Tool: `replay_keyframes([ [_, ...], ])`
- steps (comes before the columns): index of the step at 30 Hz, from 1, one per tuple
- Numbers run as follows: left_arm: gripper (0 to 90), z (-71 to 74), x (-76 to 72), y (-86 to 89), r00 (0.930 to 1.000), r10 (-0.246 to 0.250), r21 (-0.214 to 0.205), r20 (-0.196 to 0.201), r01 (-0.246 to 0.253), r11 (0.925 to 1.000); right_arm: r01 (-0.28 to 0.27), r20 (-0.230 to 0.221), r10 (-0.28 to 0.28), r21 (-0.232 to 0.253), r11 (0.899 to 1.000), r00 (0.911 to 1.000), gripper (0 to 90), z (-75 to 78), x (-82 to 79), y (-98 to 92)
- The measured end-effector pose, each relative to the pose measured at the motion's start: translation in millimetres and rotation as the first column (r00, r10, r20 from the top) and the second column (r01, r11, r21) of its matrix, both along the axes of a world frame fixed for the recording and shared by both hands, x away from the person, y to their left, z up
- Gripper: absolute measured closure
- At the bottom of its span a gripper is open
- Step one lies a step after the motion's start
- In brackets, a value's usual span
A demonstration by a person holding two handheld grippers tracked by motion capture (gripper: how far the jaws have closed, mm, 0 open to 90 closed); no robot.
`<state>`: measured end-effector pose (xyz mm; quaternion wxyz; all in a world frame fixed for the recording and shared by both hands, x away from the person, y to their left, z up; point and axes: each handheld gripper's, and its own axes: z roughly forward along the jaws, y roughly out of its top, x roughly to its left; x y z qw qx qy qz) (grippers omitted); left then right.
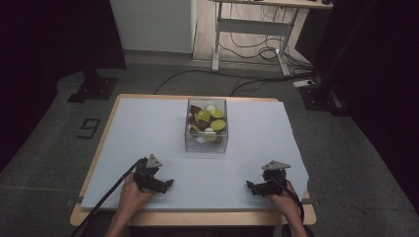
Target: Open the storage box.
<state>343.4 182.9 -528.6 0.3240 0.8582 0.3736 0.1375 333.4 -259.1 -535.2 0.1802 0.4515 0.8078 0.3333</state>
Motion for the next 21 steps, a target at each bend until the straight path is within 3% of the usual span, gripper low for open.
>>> replay_keyframes([
  [21, 0.0, 0.3, 0.2, 0.3, 1.0, 0.001, 0.0, -0.003, -0.001, 1.0, 0.017, -0.009, -0.017, -0.009, 1.0, 0.9998, 0.0, 1.2, 1.0, 2.4],
])
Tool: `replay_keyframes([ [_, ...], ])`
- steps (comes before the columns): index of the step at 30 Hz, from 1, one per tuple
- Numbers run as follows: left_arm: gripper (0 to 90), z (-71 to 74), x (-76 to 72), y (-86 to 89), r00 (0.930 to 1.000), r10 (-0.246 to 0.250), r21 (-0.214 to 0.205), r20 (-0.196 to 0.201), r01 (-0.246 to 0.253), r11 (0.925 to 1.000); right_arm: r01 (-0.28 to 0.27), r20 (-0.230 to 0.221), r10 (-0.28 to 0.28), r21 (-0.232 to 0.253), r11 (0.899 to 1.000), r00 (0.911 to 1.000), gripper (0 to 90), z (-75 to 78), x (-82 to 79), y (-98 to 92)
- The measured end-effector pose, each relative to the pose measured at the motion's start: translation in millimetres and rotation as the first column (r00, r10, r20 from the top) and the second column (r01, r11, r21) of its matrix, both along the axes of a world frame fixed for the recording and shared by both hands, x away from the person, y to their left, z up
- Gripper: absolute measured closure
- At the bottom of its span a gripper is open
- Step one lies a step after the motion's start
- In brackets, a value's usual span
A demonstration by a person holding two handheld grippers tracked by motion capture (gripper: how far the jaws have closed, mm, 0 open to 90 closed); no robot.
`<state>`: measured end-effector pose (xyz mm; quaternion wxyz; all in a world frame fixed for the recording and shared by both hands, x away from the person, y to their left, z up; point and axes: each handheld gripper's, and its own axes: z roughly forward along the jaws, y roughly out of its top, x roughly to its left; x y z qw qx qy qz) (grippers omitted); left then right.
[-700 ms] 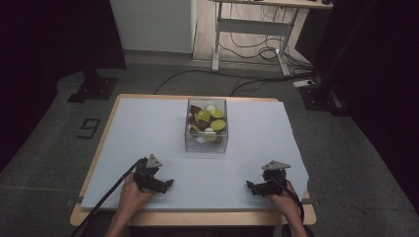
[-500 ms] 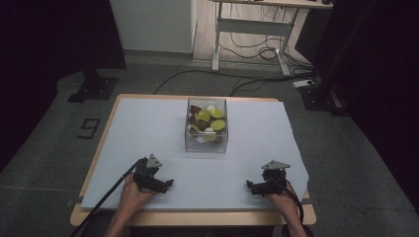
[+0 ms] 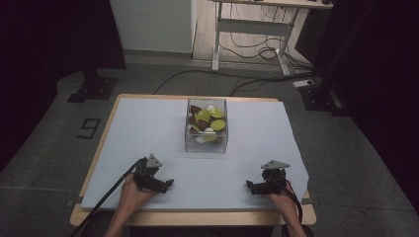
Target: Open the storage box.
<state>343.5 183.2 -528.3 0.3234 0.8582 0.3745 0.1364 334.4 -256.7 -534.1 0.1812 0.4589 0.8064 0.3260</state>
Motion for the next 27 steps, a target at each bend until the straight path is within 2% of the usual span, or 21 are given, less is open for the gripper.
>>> replay_keyframes([
  [7, 0.8, 1.3, -0.3, 0.5, 1.0, 0.005, -0.006, 0.001, -0.005, 1.0, -0.005, -0.016, 0.005, -0.002, 1.0, 0.9999, 0.3, 2.4, -0.2, 0.3],
  [9, 4.1, 2.3, -0.5, 1.1, 1.0, 0.001, -0.009, -0.002, -0.001, 1.0, -0.009, -0.023, 0.009, 0.009, 1.0, 0.9997, 0.7, 3.5, -0.4, 0.3],
  [10, 5.2, 4.2, -0.9, 1.7, 1.0, -0.005, -0.032, -0.005, 0.005, 0.9995, -0.016, -0.028, 0.017, 0.009, 1.0, 0.9995, 0.6, 5.0, -0.5, 1.0],
  [12, 6.7, 5.9, -1.5, 1.9, 1.0, -0.007, -0.043, -0.004, 0.007, 0.9991, -0.023, -0.037, 0.023, 0.009, 1.0, 0.999, 0.7, 6.4, -0.7, 2.3],
  [13, 8.0, 9.3, -3.1, 2.0, 0.9998, -0.017, -0.061, 0.01, 0.018, 0.998, -0.026, -0.039, 0.026, 0.007, 1.0, 0.9989, 0.6, 7.1, -1.0, 3.4],
  [16, 10.9, 13.6, -4.8, 2.5, 0.9991, -0.032, -0.085, 0.027, 0.034, 0.9958, -0.042, -0.056, 0.043, 0.012, 0.999, 0.9975, 0.0, 8.2, -1.6, 6.8],
  [18, 12.3, 15.0, -5.3, 2.6, 0.9986, -0.04, -0.098, 0.034, 0.043, 0.9943, -0.052, -0.051, 0.053, 0.011, 0.999, 0.9973, 0.0, 9.5, -2.4, 9.1],
  [22, 14.4, 18.1, -5.9, 1.2, 0.9976, -0.049, -0.101, 0.049, 0.054, 0.9935, -0.06, -0.035, 0.06, 0.017, 0.998, 0.9976, 0.0, 14.9, -3.5, 12.9],
  [27, 15.5, 22.5, -6.4, -1.2, 0.9961, -0.059, -0.103, 0.065, 0.066, 0.9925, -0.06, -0.036, 0.062, 0.04, 0.997, 0.9974, 0.0, 20.3, -2.9, 14.5],
])
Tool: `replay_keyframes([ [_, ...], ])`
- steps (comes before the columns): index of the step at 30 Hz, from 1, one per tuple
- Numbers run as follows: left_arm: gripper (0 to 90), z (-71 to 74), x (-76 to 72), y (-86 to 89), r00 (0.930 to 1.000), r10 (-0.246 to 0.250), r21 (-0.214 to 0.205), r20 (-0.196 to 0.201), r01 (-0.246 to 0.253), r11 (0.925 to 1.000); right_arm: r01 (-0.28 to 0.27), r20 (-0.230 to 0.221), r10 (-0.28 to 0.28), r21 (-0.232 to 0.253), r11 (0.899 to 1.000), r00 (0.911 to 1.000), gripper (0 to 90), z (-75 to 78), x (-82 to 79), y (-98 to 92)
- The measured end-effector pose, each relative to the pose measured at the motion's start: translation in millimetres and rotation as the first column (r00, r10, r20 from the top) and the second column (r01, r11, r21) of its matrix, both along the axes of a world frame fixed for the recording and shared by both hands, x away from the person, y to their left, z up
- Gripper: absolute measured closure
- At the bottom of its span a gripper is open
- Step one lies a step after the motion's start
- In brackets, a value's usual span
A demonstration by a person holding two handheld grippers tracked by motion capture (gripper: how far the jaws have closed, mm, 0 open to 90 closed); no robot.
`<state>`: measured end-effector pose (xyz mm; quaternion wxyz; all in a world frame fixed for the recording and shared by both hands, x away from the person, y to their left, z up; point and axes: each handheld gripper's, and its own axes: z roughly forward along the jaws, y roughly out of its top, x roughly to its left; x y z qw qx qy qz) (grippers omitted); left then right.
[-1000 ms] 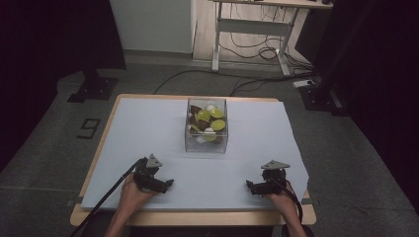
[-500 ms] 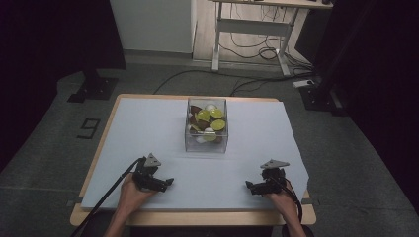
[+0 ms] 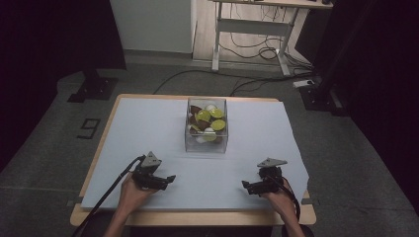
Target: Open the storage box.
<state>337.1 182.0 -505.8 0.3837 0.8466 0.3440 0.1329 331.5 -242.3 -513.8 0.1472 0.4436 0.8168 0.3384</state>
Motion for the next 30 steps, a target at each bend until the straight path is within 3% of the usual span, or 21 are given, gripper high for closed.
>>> replay_keyframes([
  [7, 16.2, 7.4, 3.4, -8.3, 0.9996, -0.028, 0.006, -0.003, 0.028, 0.9996, -0.016, 0.006, 0.015, 0.016, 1.0, 0.9999, 2.4, 8.0, 1.0, 4.2],
  [13, 17.2, 11.2, 5.2, -12.1, 0.9995, -0.032, 0.018, 0.003, 0.032, 0.9993, -0.027, 0.055, 0.025, 0.031, 0.999, 0.9982, 3.9, 14.1, 3.6, 6.3],
  [20, 20.4, 18.3, 10.0, -15.7, 0.9988, -0.046, 0.007, 0.017, 0.046, 0.9989, -0.053, 0.079, 0.05, 0.049, 0.997, 0.9957, 6.3, 19.1, 6.7, 14.8],
  [23, 21.4, 21.8, 11.7, -18.1, 0.9983, -0.053, 0.0, 0.023, 0.053, 0.9986, -0.059, 0.089, 0.051, 0.088, 0.994, 0.9947, 6.5, 22.2, 7.2, 16.6],
  [24, 22.2, 24.8, 13.5, -20.1, 0.9976, -0.063, -0.007, 0.03, 0.063, 0.998, -0.06, 0.092, 0.049, 0.124, 0.991, 0.9945, 7.9, 25.1, 8.3, 18.8],
  [30, 25.5, 33.2, 22.0, -29.8, 0.996, -0.078, -0.028, 0.045, 0.079, 0.9965, -0.07, 0.103, 0.058, 0.119, 0.99, 0.993, 13.6, 29.6, 13.1, 26.0],
])
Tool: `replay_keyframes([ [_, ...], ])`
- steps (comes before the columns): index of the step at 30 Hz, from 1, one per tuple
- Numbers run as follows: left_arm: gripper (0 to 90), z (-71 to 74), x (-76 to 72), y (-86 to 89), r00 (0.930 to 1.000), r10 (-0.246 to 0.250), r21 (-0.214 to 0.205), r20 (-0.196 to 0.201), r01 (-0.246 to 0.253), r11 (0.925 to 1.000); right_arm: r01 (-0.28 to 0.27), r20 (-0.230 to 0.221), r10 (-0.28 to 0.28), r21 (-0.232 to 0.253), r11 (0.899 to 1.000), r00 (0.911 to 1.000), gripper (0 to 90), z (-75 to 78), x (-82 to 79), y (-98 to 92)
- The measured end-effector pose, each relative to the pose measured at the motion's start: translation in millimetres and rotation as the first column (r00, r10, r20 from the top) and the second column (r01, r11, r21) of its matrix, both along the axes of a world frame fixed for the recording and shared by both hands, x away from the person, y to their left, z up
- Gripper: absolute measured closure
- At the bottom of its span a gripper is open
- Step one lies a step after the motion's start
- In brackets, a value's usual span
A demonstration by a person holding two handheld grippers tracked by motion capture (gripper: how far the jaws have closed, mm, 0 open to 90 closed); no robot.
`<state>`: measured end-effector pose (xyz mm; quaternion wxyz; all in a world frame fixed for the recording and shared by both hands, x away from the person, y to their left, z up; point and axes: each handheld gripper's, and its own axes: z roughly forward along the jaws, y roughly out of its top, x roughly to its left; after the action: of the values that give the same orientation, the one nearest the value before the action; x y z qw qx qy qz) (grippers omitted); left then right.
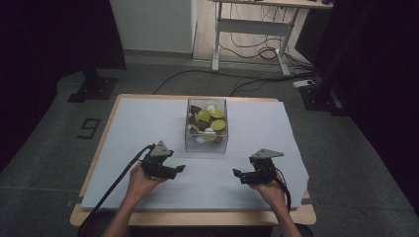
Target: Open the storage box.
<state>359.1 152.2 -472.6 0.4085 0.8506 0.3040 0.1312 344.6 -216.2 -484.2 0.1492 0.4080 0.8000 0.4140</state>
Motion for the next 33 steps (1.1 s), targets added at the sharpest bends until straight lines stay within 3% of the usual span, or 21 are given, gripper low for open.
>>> replay_keyframes([
  [7, 30.6, 6.2, 10.1, -11.8, 0.9999, -0.012, -0.012, 0.004, 0.012, 0.9999, -0.005, -0.008, 0.004, -0.033, 0.999, 1.0, 19.2, 3.8, 7.4, 9.8],
  [12, 33.8, 8.6, 19.6, -17.1, 0.9999, -0.013, -0.028, -0.001, 0.013, 0.9995, -0.008, -0.013, 0.007, -0.026, 1.0, 0.9999, 27.0, 6.6, 14.7, 16.1],
  [19, 39.5, 10.2, 29.6, -23.0, 1.0, -0.006, 0.003, 0.007, 0.006, 1.0, -0.013, -0.005, 0.013, -0.028, 1.0, 0.9999, 33.6, 10.1, 23.8, 25.0],
  [24, 43.7, 10.2, 36.3, -26.5, 1.0, -0.002, -0.025, 0.0, 0.002, 0.9997, -0.013, -0.004, 0.012, -0.032, 0.999, 0.9999, 37.3, 11.4, 30.1, 31.6],
  [33, 49.2, 12.2, 44.0, -33.5, 0.9999, -0.007, -0.039, -0.01, 0.007, 0.9992, -0.042, 0.001, 0.042, -0.012, 0.999, 0.9991, 47.2, 14.7, 40.2, 45.8],
])
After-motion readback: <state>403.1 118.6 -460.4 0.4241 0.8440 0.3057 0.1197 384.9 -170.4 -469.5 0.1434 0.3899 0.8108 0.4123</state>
